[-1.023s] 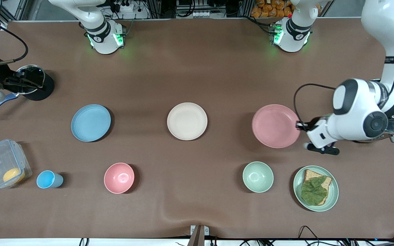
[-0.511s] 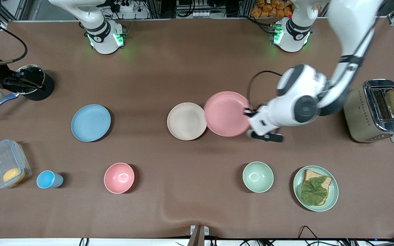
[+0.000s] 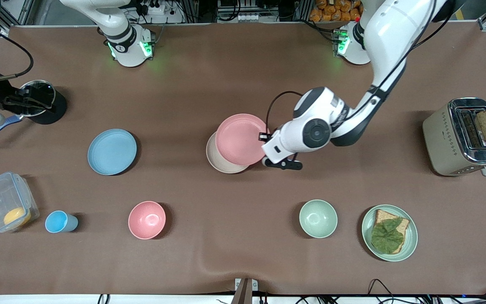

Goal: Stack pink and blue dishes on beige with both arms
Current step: 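Lift the pink plate and lower it onto the beige plate, then open the left gripper while the right gripper reaches the blue plate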

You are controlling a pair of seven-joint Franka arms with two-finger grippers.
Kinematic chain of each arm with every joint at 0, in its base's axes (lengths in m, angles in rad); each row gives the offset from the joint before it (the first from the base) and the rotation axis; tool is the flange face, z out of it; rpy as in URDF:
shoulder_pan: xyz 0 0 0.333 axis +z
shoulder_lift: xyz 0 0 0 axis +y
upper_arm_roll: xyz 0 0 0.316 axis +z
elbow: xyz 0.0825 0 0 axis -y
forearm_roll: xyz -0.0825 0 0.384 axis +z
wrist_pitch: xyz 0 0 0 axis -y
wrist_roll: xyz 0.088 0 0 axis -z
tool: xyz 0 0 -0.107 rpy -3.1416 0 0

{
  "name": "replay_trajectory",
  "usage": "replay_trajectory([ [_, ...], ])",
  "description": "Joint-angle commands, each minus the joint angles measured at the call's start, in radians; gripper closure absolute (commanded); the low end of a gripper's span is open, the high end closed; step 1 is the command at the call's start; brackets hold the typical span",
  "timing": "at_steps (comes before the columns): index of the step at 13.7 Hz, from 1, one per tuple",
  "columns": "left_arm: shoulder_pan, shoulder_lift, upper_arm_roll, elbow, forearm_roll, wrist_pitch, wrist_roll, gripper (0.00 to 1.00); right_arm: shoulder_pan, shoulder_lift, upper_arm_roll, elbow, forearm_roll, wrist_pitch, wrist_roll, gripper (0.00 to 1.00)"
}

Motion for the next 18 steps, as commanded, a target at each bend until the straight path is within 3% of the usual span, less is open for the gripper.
replay_trajectory([
  [1, -0.062, 0.049, 0.035, 0.031, -0.016, 0.042, -0.031, 1.0, -0.02, 0.005, 0.013, 0.012, 0.006, -0.012, 0.01, 0.0],
  [6, -0.091, 0.118, 0.04, 0.032, -0.009, 0.152, -0.029, 1.0, -0.026, 0.007, 0.012, 0.012, 0.006, -0.012, 0.008, 0.0],
  [18, -0.17, 0.138, 0.129, 0.032, -0.013, 0.181, -0.029, 1.0, -0.022, 0.007, 0.012, 0.013, 0.006, -0.012, 0.014, 0.0],
])
